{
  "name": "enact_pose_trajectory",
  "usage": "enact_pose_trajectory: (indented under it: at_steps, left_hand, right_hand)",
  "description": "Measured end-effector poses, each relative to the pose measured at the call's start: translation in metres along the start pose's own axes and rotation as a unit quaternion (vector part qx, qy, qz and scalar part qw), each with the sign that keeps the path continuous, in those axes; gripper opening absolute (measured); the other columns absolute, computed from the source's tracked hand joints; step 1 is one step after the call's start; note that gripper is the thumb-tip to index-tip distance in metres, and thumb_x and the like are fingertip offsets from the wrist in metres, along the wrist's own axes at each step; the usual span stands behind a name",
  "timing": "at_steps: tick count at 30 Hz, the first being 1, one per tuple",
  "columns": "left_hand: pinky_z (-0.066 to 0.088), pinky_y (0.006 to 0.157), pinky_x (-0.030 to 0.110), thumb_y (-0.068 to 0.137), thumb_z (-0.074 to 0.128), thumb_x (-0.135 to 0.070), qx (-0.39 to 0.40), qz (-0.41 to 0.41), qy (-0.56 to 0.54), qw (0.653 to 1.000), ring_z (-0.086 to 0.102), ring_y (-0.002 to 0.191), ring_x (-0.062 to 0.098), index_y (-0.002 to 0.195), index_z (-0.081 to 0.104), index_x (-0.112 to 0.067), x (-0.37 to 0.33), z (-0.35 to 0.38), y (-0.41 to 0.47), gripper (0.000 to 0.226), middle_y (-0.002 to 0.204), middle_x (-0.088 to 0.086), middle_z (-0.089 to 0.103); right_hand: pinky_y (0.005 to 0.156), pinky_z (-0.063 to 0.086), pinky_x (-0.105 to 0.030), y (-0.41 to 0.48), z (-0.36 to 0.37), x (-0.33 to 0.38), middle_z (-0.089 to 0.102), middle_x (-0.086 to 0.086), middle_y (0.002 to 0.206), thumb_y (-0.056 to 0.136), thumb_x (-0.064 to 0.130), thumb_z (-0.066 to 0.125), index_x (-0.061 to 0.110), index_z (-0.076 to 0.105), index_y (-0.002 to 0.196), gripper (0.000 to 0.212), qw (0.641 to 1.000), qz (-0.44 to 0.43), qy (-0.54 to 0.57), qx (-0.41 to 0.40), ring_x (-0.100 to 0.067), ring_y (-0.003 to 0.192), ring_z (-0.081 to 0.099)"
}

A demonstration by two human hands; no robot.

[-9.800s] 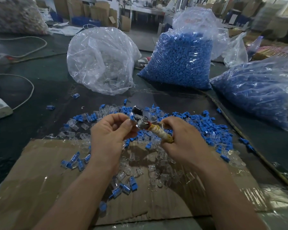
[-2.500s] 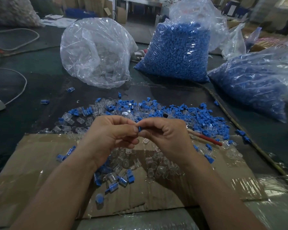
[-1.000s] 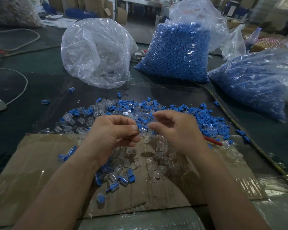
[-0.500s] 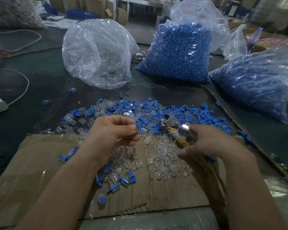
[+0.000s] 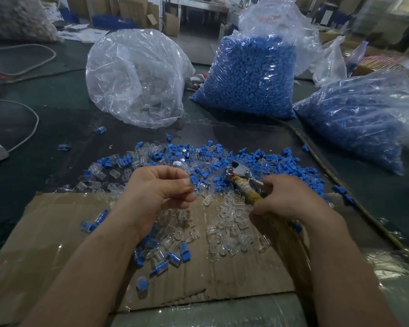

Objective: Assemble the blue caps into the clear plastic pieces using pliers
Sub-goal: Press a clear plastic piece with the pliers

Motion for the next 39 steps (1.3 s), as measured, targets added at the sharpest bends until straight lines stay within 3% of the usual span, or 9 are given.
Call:
enact_pose_trajectory:
  at_steps: [3,9,13,16,22,29,32,35,39]
  left_hand:
    - [0.051,0.045,0.02,0.06,0.065,-0.004,0.002,0.001,-0.003,1.0,0.065,0.052,0.017,0.072,0.061,-0.001,0.0,0.0,0.001,0.012,0.057,0.007,0.065]
    - [0.051,0.046,0.02,0.065,0.062,-0.001,-0.007,0.012,-0.024,1.0,0.065,0.053,0.016,0.075,0.059,-0.001,-0.001,-0.001,0.003,0.011,0.057,0.006,0.066]
    - [0.052,0.048,0.019,0.066,0.061,-0.001,-0.027,0.029,-0.058,0.998,0.065,0.054,0.016,0.076,0.058,-0.002,-0.003,-0.002,0.004,0.01,0.059,0.006,0.066]
    - [0.052,0.05,0.019,0.066,0.061,-0.002,-0.039,0.052,-0.075,0.995,0.066,0.056,0.016,0.075,0.058,-0.004,-0.004,-0.002,0.003,0.009,0.06,0.005,0.066]
    - [0.053,0.054,0.02,0.073,0.059,0.0,-0.059,0.091,-0.088,0.99,0.067,0.06,0.016,0.077,0.058,-0.004,-0.009,-0.002,0.0,0.006,0.064,0.003,0.068]
    - [0.054,0.056,0.021,0.067,0.06,-0.008,-0.065,0.135,-0.085,0.985,0.067,0.061,0.015,0.077,0.059,-0.007,-0.018,0.0,-0.004,0.01,0.064,0.002,0.068]
    - [0.054,0.057,0.021,0.064,0.06,-0.011,-0.068,0.146,-0.08,0.984,0.066,0.061,0.014,0.077,0.059,-0.008,-0.021,0.001,-0.006,0.013,0.064,0.002,0.068]
    - [0.054,0.057,0.02,0.065,0.06,-0.012,-0.077,0.159,-0.074,0.982,0.066,0.061,0.013,0.076,0.06,-0.009,-0.023,0.0,-0.007,0.012,0.065,0.002,0.067]
    - [0.053,0.057,0.019,0.066,0.06,-0.012,-0.088,0.178,-0.068,0.978,0.066,0.061,0.011,0.076,0.06,-0.01,-0.027,-0.003,-0.009,0.011,0.065,-0.001,0.068]
  right_hand:
    - [0.065,0.053,-0.034,-0.002,-0.007,0.002,0.059,-0.001,0.08,0.065,0.032,0.071,0.02,0.059,0.084,0.025,0.999,-0.002,0.028,-0.032,-0.016,0.073,0.058]
    - [0.07,0.05,-0.037,-0.018,-0.037,0.018,0.06,-0.002,0.081,0.067,0.021,0.069,0.016,0.06,0.088,0.024,0.986,-0.084,0.042,-0.138,-0.017,0.075,0.056]
    - [0.053,0.039,-0.02,-0.035,-0.048,0.047,0.053,0.005,0.068,0.073,0.008,0.058,0.021,0.052,0.078,0.015,0.956,-0.204,0.087,-0.194,-0.007,0.061,0.048]
    - [0.052,0.036,-0.031,-0.038,-0.048,0.057,0.052,-0.001,0.062,0.076,0.002,0.056,0.011,0.057,0.074,0.01,0.94,-0.234,0.094,-0.228,-0.013,0.055,0.044]
    - [0.063,0.017,-0.03,-0.051,-0.048,0.077,0.032,0.021,0.063,0.073,0.016,0.071,0.015,0.064,0.082,0.011,0.911,-0.28,-0.022,-0.303,-0.013,0.071,0.036]
    - [0.051,0.023,-0.022,-0.037,-0.028,0.077,0.042,0.012,0.064,0.089,0.036,0.052,0.03,0.037,0.068,0.027,0.94,-0.26,0.05,-0.213,-0.003,0.057,0.039]
    - [0.057,0.026,-0.018,-0.037,-0.024,0.079,0.042,0.016,0.079,0.09,0.03,0.052,0.031,0.047,0.089,0.005,0.942,-0.27,0.097,-0.177,-0.002,0.066,0.041]
    - [0.069,0.03,-0.022,-0.036,-0.016,0.081,0.037,0.012,0.104,0.089,0.026,0.054,0.022,0.042,0.128,0.041,0.947,-0.279,0.057,-0.149,-0.006,0.082,0.041]
    - [0.08,0.027,-0.02,-0.038,-0.007,0.091,0.037,0.005,0.121,0.09,0.028,0.054,0.021,0.033,0.136,0.051,0.946,-0.3,0.024,-0.124,-0.004,0.095,0.035]
Point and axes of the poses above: each hand's wrist, its own y-axis towards the middle knuckle, its own z-axis out of the palm, x = y × z, the point moved 10 cm from there along y, towards the middle knuckle
